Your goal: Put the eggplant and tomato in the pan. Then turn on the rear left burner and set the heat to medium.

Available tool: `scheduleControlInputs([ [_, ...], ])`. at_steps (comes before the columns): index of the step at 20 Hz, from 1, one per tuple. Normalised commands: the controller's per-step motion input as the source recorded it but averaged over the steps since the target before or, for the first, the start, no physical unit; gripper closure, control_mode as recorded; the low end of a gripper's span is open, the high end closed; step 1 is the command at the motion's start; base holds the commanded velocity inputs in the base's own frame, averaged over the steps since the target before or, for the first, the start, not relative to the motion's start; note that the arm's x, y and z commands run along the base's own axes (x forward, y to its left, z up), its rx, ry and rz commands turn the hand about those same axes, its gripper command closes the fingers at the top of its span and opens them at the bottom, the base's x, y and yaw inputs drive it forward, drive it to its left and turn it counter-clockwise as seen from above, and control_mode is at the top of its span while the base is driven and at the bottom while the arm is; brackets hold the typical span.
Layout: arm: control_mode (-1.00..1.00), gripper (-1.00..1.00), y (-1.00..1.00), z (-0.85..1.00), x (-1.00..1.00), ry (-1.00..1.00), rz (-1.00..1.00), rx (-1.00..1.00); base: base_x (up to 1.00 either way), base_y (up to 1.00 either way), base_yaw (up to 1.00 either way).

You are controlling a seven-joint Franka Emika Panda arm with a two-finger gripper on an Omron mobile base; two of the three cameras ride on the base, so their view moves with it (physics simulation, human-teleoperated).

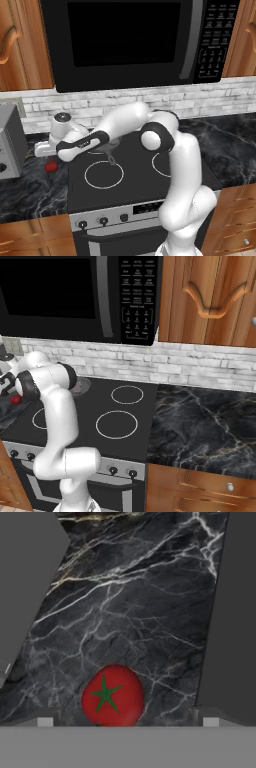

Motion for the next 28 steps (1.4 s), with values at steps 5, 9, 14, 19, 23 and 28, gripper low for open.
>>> scheduleControlInputs([
  [5,-1.0,-1.0,0.23,-0.08,-0.02,0.0,0.01,0.0,0.0,0.0,0.0],
  [9,-1.0,-1.0,0.05,-0.21,-0.02,0.0,0.0,0.0,0.0,0.0,0.0],
  [14,-1.0,-1.0,0.0,-0.24,0.0,0.0,0.0,0.0,0.0,0.0,0.0],
  [19,-1.0,-1.0,0.0,-0.28,0.0,0.0,0.0,0.0,0.0,0.0,0.0],
  [23,-1.0,-1.0,0.0,-0.28,0.0,0.0,0.0,0.0,0.0,0.0,0.0],
  [28,-1.0,-1.0,0.0,-0.2,0.0,0.0,0.0,0.0,0.0,0.0,0.0],
])
